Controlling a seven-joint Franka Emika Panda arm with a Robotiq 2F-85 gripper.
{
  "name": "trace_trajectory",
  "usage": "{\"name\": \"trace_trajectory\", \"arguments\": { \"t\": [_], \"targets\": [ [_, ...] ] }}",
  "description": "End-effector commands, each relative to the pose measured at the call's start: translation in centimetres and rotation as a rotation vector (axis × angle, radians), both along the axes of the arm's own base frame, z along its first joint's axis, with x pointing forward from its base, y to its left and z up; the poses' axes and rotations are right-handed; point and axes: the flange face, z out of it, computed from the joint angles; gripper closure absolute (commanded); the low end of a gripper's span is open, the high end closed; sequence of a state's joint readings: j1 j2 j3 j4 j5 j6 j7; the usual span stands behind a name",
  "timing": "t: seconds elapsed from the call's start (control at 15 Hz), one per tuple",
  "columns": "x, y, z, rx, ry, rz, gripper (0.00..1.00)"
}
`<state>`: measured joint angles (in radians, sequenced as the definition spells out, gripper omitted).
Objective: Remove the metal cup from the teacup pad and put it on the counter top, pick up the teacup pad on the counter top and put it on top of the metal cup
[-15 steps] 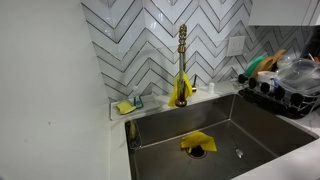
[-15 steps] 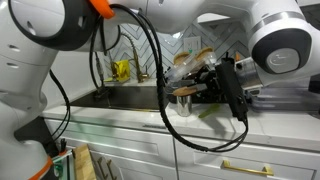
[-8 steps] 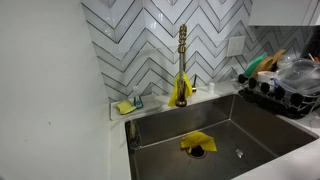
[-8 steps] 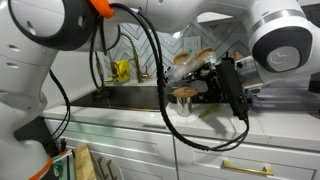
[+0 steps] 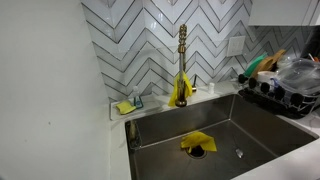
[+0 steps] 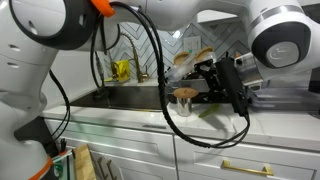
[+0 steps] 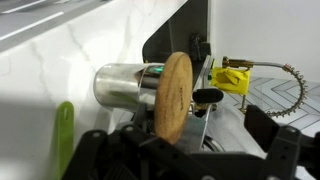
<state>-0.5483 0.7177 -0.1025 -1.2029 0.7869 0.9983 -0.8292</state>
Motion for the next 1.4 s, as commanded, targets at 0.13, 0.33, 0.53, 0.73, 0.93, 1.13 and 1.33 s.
{"name": "trace_trajectory", "arguments": {
  "t": [0.13, 0.33, 0.53, 0.73, 0.93, 1.13, 1.33],
  "targets": [
    [0.1, 0.0, 1.3, -0.086, 0.020, -0.001, 0.00],
    [-0.5, -0.2, 5.0, -0.200, 0.044, -0.039, 0.00],
    [-1.7, -0.2, 10.3, -0.332, 0.048, -0.068, 0.00],
    [-2.9, 1.2, 15.5, -0.480, 0.034, -0.068, 0.00],
    [-3.5, 3.8, 19.5, -0.642, 0.016, -0.059, 0.00],
    [-3.3, 6.1, 21.8, -0.817, -0.010, -0.050, 0.00],
    [-2.8, 7.8, 22.7, -0.964, -0.040, -0.037, 0.00]
  ]
}}
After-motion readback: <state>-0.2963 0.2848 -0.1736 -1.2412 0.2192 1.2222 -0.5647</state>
